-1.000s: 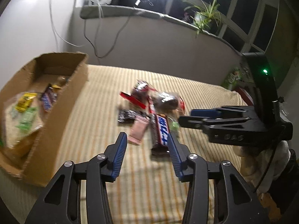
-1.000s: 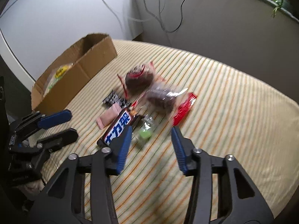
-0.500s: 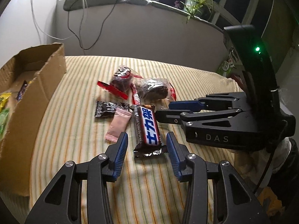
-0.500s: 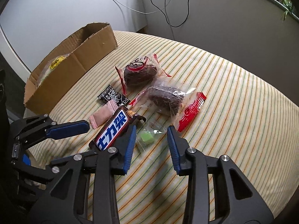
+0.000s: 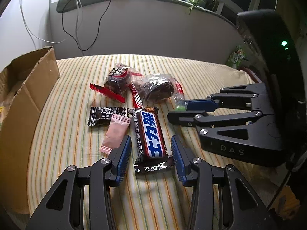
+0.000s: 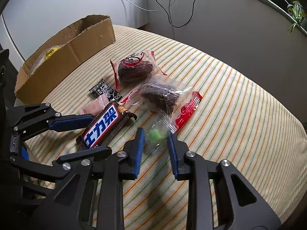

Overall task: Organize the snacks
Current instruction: 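Grasp the Snickers bar with the left tool while the right tool grasps the green candy pack, then carry the Snickers bar and green candy pack into the box with both tools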

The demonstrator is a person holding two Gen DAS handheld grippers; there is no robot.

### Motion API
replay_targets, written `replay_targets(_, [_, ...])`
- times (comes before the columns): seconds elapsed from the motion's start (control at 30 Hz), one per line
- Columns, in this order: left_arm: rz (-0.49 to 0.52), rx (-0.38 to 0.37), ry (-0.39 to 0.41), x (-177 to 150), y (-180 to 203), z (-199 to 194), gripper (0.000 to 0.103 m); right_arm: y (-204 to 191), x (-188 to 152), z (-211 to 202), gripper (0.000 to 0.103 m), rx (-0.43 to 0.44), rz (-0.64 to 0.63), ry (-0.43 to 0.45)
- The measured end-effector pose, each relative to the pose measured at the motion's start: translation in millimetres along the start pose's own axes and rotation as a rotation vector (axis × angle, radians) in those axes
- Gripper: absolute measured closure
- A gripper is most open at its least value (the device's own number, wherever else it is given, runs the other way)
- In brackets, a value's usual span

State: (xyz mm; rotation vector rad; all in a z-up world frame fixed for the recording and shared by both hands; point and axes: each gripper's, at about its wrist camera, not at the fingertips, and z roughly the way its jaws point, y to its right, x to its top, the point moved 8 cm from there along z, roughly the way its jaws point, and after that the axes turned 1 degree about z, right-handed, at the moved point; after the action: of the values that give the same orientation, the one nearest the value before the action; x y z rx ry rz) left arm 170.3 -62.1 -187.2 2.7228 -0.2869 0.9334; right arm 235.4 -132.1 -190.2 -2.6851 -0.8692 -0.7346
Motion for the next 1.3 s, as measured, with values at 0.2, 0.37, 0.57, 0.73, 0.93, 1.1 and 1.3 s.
replay_targets(0.2, [-0.016, 0.009, 0.0, 3, -4, 3, 0.075, 2, 1, -1, 0.08, -0.003, 0.0, 0.007])
replay_targets(0.37, [-0.03, -0.002, 0.006, 2, -9, -1, 0.075, 0, 0, -4, 0.081, -0.006, 0.0, 0.01])
replay_targets(0.57, [-0.051, 0.006, 0.037, -1, -15, -15, 0.075, -2, -2, -15, 0.081, -0.005, 0.008, 0.027])
replay_targets(0.73, [-0.064, 0.012, 0.071, 0, -17, -32, 0.075, -4, -3, -29, 0.081, -0.018, 0.007, 0.05])
replay_targets(0.93, [-0.062, 0.03, 0.115, 4, -23, -57, 0.075, -13, 2, -49, 0.081, -0.025, -0.005, 0.084])
replay_targets(1.1, [-0.053, 0.05, 0.151, 7, -27, -75, 0.075, -24, 11, -60, 0.081, -0.024, -0.018, 0.108])
replay_targets(1.3, [-0.06, 0.072, 0.2, 13, -37, -98, 0.075, -42, 22, -66, 0.081, -0.022, -0.041, 0.128])
